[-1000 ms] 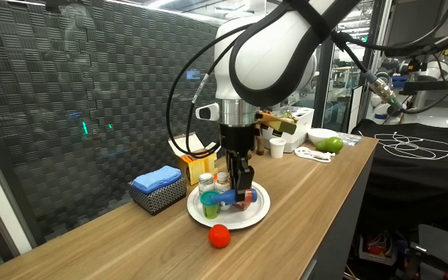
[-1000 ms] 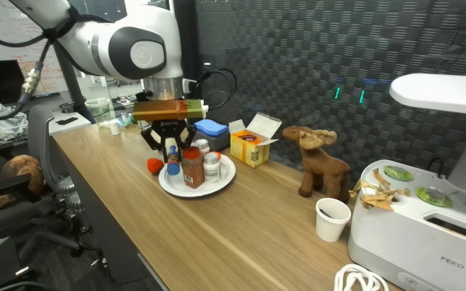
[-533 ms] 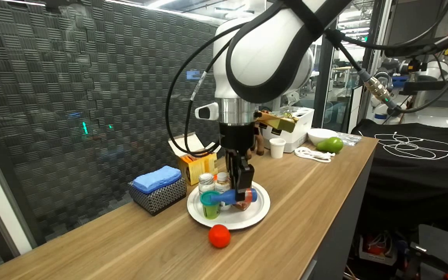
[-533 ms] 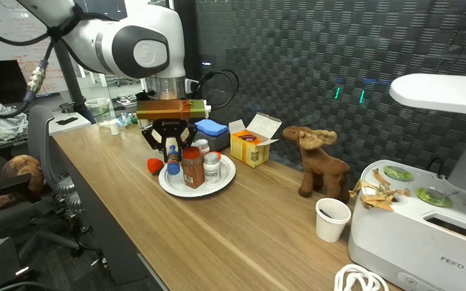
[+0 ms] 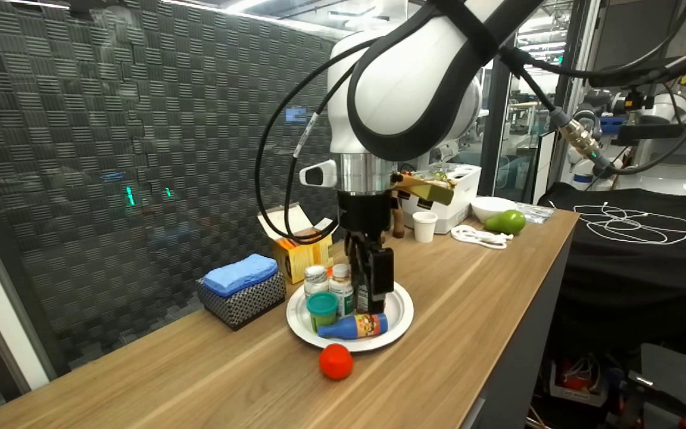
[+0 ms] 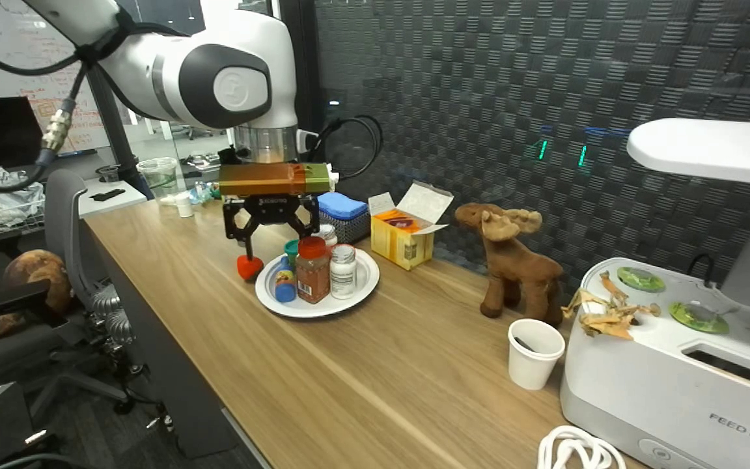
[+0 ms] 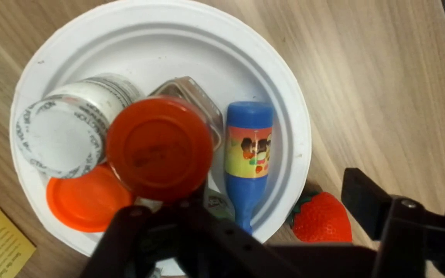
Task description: Pick up all the objects surrounding the white plate and arrange them on the plate
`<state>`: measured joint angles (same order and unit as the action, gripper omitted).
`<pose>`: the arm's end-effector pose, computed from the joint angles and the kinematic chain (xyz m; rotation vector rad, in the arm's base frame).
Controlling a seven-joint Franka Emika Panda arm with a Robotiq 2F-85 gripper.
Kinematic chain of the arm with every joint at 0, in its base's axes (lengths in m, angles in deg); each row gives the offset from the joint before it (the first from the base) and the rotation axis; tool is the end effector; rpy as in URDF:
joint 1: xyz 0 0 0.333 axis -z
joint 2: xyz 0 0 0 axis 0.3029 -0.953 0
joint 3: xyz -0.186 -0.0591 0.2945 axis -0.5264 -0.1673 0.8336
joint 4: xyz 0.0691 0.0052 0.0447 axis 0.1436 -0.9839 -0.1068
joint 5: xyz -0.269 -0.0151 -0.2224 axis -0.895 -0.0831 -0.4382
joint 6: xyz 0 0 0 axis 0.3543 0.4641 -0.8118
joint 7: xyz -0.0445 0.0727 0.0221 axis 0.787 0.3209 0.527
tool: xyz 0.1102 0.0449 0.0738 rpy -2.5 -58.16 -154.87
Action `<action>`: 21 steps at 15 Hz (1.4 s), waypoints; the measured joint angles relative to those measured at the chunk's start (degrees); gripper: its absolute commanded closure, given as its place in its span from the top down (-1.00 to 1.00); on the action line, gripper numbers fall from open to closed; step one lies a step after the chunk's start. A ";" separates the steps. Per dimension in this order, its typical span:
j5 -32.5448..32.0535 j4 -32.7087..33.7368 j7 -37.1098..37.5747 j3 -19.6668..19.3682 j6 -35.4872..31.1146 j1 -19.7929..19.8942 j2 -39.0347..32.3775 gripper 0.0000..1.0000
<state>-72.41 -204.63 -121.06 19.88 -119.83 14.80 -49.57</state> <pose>0.5399 0.1074 0.3139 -2.7055 -1.5220 0.0290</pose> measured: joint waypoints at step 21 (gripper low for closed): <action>-7.69 3.98 47.94 -0.72 9.57 -9.35 2.73 1.00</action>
<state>-80.10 -200.66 -73.13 19.16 -110.26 5.44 -46.84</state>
